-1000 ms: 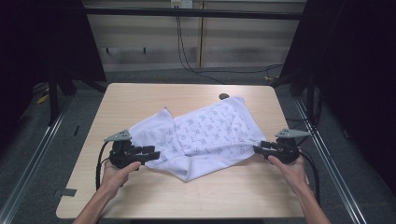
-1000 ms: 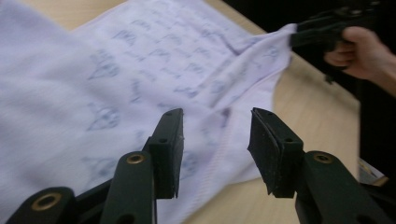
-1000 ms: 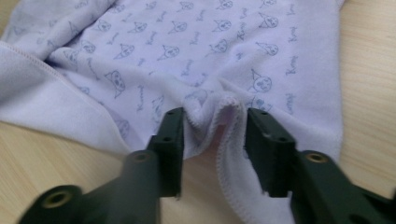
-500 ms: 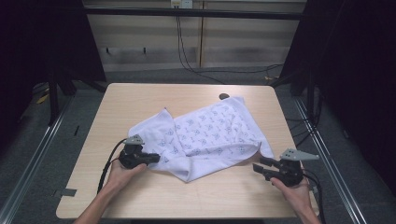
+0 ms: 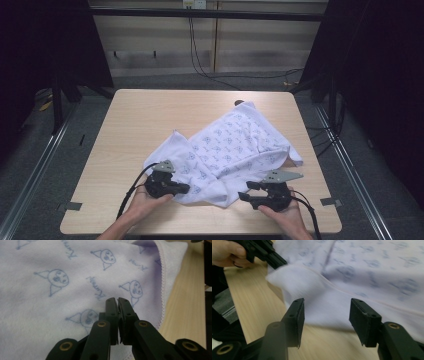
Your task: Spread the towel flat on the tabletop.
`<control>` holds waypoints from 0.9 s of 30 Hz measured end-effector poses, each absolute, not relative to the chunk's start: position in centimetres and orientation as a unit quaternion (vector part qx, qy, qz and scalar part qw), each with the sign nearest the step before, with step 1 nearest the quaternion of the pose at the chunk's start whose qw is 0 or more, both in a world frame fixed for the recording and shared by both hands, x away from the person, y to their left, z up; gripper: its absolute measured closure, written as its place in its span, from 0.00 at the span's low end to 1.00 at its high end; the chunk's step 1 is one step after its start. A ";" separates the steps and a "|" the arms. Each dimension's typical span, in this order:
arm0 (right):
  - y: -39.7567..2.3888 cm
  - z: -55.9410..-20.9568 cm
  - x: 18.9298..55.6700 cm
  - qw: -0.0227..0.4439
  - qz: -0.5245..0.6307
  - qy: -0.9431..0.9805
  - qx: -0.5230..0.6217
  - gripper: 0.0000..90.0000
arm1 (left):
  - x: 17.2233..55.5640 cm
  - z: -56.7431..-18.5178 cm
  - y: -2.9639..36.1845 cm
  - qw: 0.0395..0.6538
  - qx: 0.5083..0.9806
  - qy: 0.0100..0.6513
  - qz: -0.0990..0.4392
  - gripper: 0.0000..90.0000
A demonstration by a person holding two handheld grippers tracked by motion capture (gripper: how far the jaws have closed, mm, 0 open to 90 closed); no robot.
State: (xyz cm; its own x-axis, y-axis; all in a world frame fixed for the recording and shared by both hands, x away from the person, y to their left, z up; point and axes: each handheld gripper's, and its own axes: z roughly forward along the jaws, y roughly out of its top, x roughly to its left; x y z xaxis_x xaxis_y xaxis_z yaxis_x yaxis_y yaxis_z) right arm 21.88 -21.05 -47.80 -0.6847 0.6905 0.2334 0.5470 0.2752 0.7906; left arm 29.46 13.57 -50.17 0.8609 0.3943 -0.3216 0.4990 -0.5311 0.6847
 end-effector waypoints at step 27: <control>-21.0 -48.0 25.1 0.082 0.442 0.805 0.386 0.95 | 32.6 -49.2 19.6 0.465 0.821 0.332 -0.011 0.80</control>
State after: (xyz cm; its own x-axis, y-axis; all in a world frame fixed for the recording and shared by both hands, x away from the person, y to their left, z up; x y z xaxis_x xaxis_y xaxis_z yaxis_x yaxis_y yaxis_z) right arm 25.12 -21.04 -48.03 -0.6880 0.6945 0.2103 0.5505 0.3107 0.7749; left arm 32.63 19.62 -49.16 0.7798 0.5341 -0.3265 0.5546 -0.3477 0.7560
